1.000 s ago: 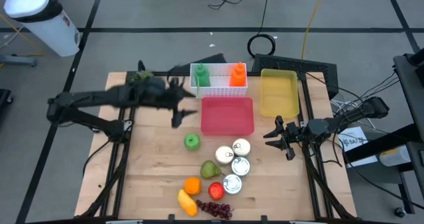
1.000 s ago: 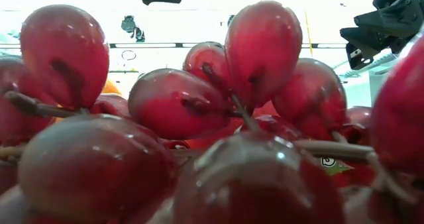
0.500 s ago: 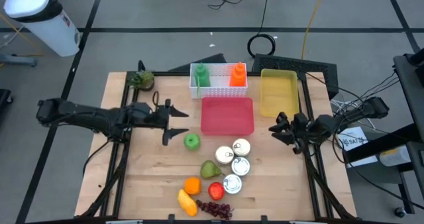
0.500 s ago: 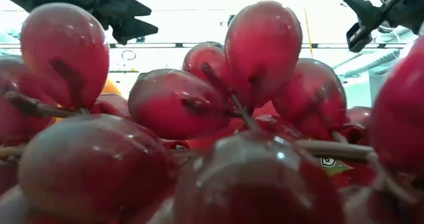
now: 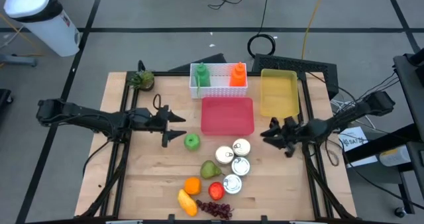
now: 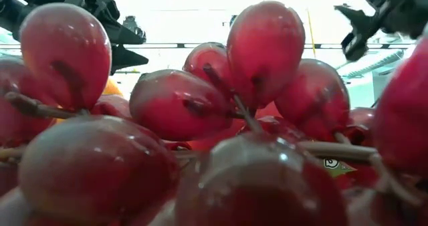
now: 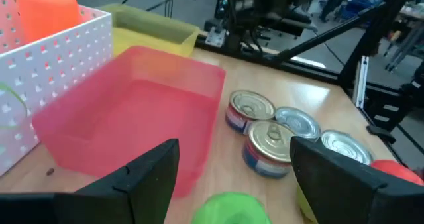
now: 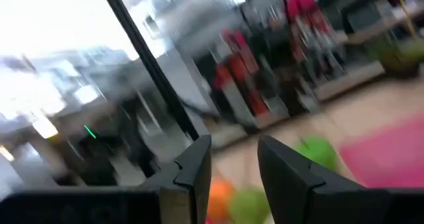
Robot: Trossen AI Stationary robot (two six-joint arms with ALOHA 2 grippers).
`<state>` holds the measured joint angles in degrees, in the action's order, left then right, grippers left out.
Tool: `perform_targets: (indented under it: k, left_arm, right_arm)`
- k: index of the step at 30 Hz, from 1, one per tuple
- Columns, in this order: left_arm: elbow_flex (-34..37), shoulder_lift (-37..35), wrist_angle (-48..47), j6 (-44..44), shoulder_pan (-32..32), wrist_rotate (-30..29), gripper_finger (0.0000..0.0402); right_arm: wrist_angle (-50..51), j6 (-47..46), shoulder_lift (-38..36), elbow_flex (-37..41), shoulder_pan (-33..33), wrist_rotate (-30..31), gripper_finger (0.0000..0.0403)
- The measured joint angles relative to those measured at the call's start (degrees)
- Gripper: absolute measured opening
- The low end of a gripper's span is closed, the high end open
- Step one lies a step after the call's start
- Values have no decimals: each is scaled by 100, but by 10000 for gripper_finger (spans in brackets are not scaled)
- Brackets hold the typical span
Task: Pick & Place Food Item
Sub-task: Put the right blue and pink tuna can into the yellow bin
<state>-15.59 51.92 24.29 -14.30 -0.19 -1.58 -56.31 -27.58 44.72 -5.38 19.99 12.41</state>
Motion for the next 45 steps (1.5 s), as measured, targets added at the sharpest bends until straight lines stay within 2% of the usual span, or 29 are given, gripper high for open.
perform_targets:
  k: [7,12,23,29,33,36,40,42,45]
  left_arm:
    - [0,281,673,11,-1,-1,301]
    - [0,486,972,37,-2,-4,301]
    - [-2,780,1021,-299,0,-7,301]
    - [-2,887,1032,-317,-1,-196,301]
    - [-4,887,1050,-600,-2,-461,301]
    - [-4,885,1052,-708,0,-523,301]
    - [-4,886,1067,-724,-2,-529,301]
    - [-4,885,1073,-724,0,-529,301]
    - [-4,886,1075,-724,-2,-525,301]
  right_arm:
    - [-448,-26,1771,-1000,-9,89,112]
    - [-644,89,2383,-1374,-42,414,112]
    - [-963,276,2604,-1374,-52,539,112]
    - [-812,782,2662,-1373,95,541,112]
    - [-701,1397,2790,-1581,434,537,107]
    - [274,1873,2933,-2124,717,553,80]
    - [2925,1834,3128,-3091,866,847,14]
    - [4112,1505,3225,-3423,865,1233,8]
    - [5194,883,3326,-3518,835,1709,5]
